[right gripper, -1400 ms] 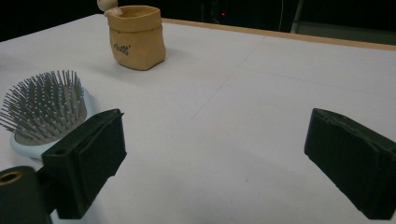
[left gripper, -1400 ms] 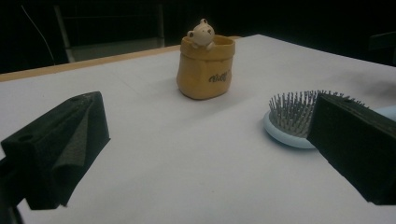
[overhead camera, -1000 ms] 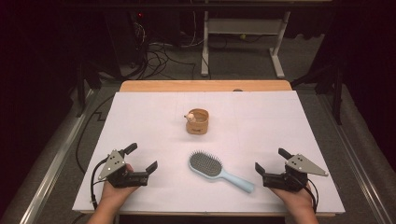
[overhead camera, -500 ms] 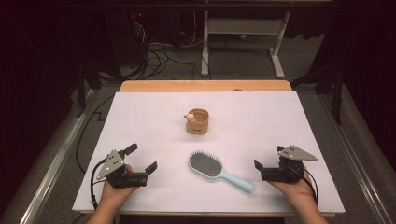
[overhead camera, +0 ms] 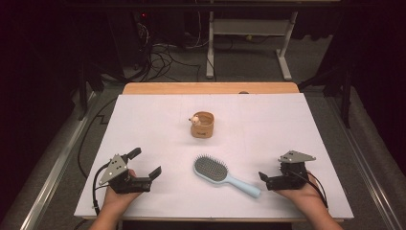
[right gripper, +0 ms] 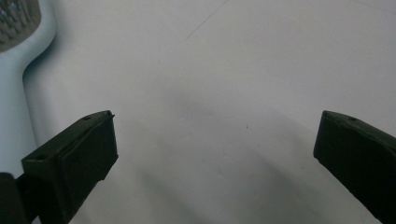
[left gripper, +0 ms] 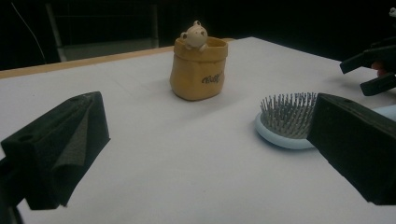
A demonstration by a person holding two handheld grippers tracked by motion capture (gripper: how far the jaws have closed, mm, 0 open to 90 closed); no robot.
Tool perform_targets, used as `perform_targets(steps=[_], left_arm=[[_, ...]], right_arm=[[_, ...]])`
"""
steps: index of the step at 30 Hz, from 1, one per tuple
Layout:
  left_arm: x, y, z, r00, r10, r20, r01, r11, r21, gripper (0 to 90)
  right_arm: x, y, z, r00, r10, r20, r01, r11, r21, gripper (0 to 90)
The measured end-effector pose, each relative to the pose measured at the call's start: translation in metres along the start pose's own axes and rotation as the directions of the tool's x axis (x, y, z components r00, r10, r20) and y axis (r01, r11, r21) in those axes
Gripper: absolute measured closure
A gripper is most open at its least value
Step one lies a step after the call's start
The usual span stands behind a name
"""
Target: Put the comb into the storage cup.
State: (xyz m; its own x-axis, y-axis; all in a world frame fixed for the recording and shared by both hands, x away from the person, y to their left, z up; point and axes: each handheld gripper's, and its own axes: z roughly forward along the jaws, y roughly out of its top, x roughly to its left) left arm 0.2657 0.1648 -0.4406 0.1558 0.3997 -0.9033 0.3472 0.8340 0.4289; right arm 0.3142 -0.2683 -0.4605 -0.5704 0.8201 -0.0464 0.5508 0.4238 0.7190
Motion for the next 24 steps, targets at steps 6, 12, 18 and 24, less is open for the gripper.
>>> perform_targets(steps=[6,12,18,24], left_arm=[[0.001,-0.001,0.0,0.9999,0.012,0.002,-0.012,0.9999,0.004,0.1],[0.001,-0.001,0.001,0.9998,0.017,0.003,-0.017,0.9998,0.009,0.2],[0.001,-0.002,0.001,0.9999,0.015,0.001,-0.015,0.9998,0.01,0.2],[0.002,-0.002,0.001,0.9999,0.015,0.003,-0.015,0.9998,0.012,0.1]], right_arm=[[0.002,0.0,0.002,0.9986,-0.045,-0.026,0.047,0.9962,0.073,0.6],[0.002,-0.004,0.004,0.9964,-0.068,-0.05,0.074,0.9886,0.131,0.8],[0.002,0.004,-0.002,0.9943,-0.085,-0.064,0.093,0.9883,0.121,0.6],[0.013,0.025,-0.011,0.9874,-0.1,-0.122,0.105,0.9938,0.034,0.7]])
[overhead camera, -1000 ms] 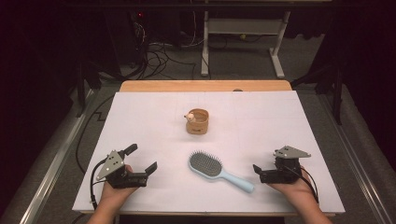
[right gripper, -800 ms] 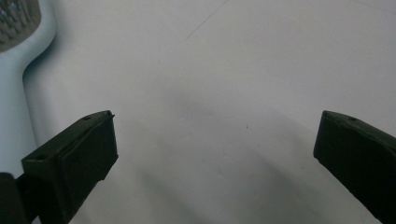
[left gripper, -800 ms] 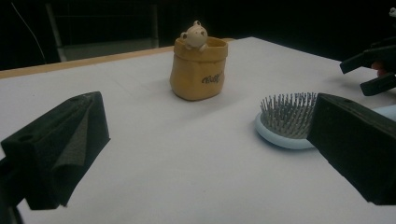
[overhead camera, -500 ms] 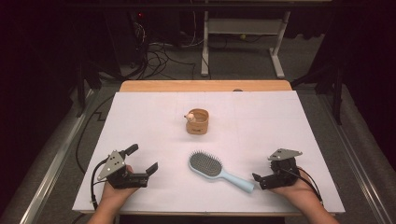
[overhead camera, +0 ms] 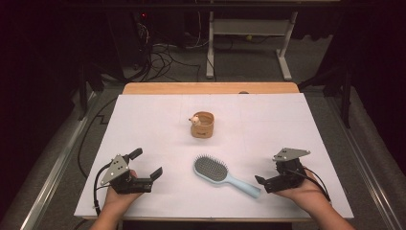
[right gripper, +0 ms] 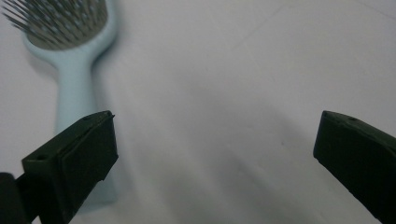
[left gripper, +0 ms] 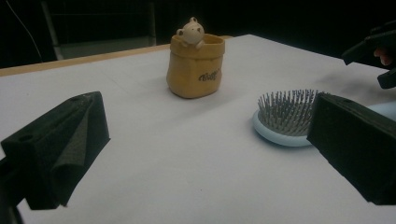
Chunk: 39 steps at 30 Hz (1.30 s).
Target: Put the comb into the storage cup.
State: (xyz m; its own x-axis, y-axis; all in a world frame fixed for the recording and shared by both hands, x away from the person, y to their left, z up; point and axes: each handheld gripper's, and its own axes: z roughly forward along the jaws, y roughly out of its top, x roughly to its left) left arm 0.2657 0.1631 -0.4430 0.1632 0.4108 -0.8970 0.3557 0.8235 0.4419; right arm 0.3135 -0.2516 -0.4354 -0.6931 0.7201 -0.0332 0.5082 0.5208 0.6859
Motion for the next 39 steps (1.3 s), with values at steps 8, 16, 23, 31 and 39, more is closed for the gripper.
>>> perform_targets(steps=[8,16,23,31,39], left_arm=[[-0.001,0.0,-0.001,1.0,-0.009,-0.001,0.009,1.0,0.0,0.2],[-0.001,0.001,-0.001,0.9999,-0.01,0.004,0.01,1.0,-0.001,0.1],[0.0,0.002,-0.001,1.0,-0.007,0.005,0.007,1.0,-0.005,0.2],[0.0,0.002,-0.001,0.9999,-0.008,0.009,0.008,1.0,-0.002,0.2],[0.0,0.002,-0.001,0.9999,-0.009,0.012,0.009,1.0,-0.001,0.2]], right_arm=[[0.015,0.015,0.01,0.9976,-0.041,-0.057,0.04,0.9991,-0.013,0.7],[0.028,0.03,0.022,0.993,-0.077,-0.09,0.076,0.9971,-0.006,0.6],[0.037,0.043,0.031,0.9881,-0.1,-0.116,0.099,0.9949,-0.017,0.6],[0.048,0.056,0.041,0.9806,-0.131,-0.146,0.128,0.9913,-0.029,0.6],[0.058,0.067,0.051,0.9733,-0.156,-0.169,0.154,0.9878,-0.022,0.7]])
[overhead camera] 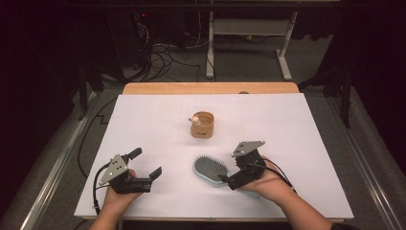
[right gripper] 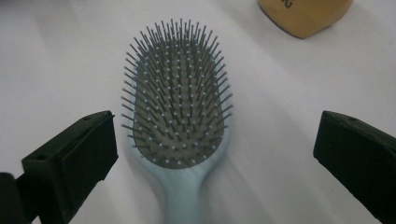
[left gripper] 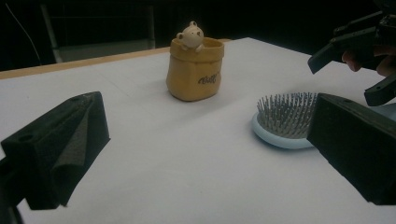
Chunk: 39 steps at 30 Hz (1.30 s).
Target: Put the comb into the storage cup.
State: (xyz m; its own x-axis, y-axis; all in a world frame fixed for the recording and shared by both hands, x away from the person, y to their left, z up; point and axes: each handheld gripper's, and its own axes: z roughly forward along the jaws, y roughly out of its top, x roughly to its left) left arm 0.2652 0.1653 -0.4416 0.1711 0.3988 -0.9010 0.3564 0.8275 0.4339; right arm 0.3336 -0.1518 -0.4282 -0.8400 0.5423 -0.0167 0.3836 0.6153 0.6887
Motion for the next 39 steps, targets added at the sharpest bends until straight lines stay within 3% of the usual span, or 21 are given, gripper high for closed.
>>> perform_targets(steps=[23,33,39], left_arm=[[0.001,0.001,0.0,1.0,0.0,0.0,0.0,1.0,0.006,0.1],[0.002,0.001,0.001,1.0,0.001,-0.002,-0.001,1.0,0.004,0.1],[0.002,0.001,0.001,1.0,0.001,-0.002,-0.001,1.0,0.005,0.1]], right_arm=[[0.011,0.034,0.035,0.9967,-0.057,-0.057,0.063,0.9921,0.108,0.6],[0.011,0.04,0.054,0.9961,-0.058,-0.067,0.069,0.9834,0.168,0.6],[0.012,0.04,0.062,0.9935,-0.083,-0.078,0.097,0.9766,0.192,0.7]])
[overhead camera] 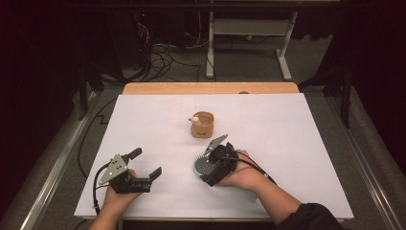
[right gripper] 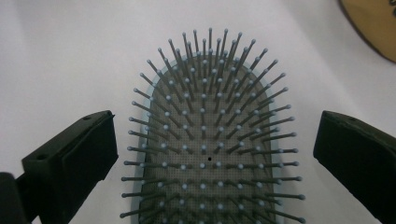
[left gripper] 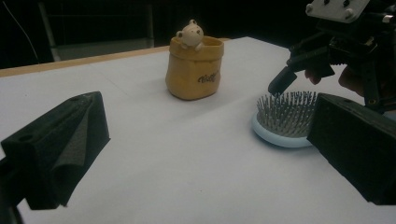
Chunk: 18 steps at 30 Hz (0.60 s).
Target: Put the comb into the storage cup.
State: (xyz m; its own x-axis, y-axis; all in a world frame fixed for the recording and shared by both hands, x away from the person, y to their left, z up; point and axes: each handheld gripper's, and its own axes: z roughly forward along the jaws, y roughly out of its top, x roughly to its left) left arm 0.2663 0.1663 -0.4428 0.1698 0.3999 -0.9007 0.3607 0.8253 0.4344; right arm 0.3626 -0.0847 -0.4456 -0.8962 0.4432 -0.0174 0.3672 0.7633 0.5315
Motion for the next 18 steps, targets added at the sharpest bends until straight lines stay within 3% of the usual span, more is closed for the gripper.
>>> perform_targets(steps=[12,18], left_arm=[[0.0,0.0005,-0.0002,1.0,0.001,0.003,-0.001,1.0,0.0,0.1],[-0.0002,0.0007,-0.0005,1.0,0.001,0.007,-0.001,1.0,-0.002,0.1]], right_arm=[[0.0007,0.0072,0.0087,0.999,-0.032,-0.031,0.034,0.9961,0.082,10.3],[0.0009,0.0068,0.0109,0.9986,-0.049,-0.023,0.051,0.9935,0.102,15.5]])
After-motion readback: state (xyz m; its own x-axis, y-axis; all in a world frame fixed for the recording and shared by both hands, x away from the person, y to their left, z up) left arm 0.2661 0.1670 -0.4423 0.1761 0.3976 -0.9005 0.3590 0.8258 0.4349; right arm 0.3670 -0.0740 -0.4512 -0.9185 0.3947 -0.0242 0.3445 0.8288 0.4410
